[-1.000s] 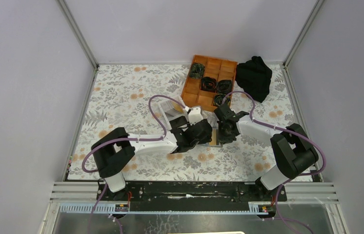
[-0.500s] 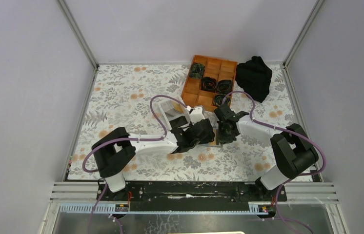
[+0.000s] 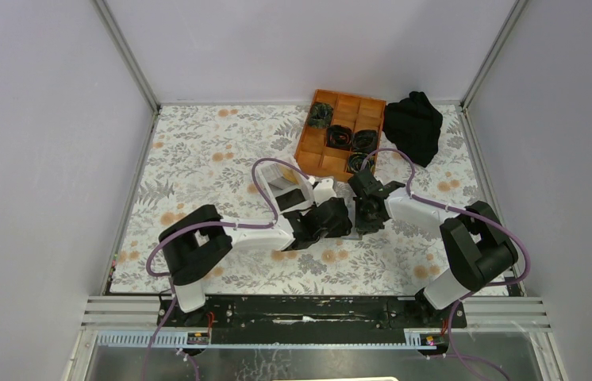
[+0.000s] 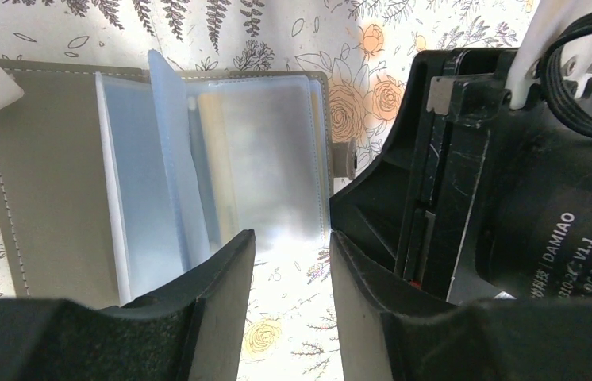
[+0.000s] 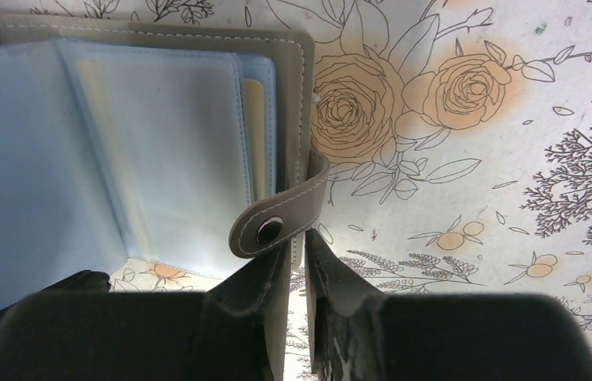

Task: Put the credit cards into the card holder
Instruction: Turn over the card slot in the card holder.

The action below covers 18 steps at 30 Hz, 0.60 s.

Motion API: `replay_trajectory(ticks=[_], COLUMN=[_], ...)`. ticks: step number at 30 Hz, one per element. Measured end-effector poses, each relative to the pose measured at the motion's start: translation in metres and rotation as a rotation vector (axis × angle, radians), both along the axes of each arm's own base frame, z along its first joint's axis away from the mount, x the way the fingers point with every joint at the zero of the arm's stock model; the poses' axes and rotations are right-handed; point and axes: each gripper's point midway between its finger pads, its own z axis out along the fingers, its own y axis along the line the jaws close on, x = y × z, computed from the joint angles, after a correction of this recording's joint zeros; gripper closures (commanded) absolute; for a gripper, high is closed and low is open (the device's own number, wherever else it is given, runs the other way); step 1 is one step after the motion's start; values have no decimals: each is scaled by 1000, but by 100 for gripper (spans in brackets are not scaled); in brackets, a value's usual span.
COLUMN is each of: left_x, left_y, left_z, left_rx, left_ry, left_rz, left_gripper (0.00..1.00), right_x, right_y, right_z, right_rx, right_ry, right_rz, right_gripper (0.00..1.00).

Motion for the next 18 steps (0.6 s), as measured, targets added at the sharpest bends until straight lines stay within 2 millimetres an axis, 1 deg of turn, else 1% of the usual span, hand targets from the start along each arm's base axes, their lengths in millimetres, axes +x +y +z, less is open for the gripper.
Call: replay_trajectory(ticks=[8, 18], left_x=[2, 4], left_y=[3, 30], left_z=[-1, -18], left_rx=[12, 128], left_ry=[-5, -5], left_rz=[12, 80], left_gripper=[53, 53], right_x=[0, 3], right_y=[-2, -7], right_z=[1, 9], right_rx=[-7, -21], right_ry=[-8, -41], right_rz=[-4, -13], right_gripper=[81, 81])
